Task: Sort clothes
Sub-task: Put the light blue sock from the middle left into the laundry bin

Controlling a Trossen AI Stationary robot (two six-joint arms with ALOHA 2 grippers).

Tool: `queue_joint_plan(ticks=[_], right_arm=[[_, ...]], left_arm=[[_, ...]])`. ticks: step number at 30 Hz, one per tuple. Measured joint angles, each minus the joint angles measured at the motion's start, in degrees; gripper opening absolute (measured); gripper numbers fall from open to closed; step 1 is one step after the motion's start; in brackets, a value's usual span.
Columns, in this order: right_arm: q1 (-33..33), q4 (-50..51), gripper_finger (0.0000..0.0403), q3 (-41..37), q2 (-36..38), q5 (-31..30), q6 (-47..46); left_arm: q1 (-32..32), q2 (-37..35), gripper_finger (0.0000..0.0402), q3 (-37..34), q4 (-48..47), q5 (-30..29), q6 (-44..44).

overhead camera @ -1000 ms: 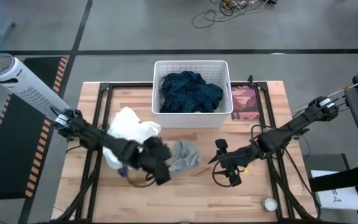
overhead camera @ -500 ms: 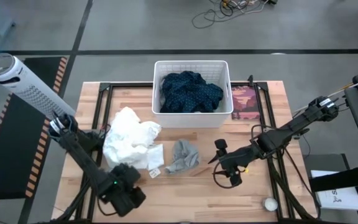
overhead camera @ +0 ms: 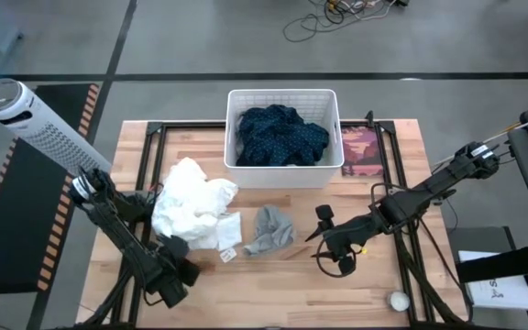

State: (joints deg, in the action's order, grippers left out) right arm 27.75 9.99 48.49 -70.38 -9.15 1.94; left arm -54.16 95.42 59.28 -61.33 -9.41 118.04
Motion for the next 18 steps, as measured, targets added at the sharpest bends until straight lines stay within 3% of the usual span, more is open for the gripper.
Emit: queue_joint_plan(ticks=[11,18], right_arm=[[0.0,-0.03,0.019,0.0,-0.01,0.0,0.11],[-0.02,-0.03,0.019,0.0,-0.01,0.0,2.11]], left_arm=[[1.57,-0.03,0.0193,-9.29,4.39,-0.15,0.39],[2.02,-0.68,0.0192,-11.42,11.36,-4.8,-0.05]])
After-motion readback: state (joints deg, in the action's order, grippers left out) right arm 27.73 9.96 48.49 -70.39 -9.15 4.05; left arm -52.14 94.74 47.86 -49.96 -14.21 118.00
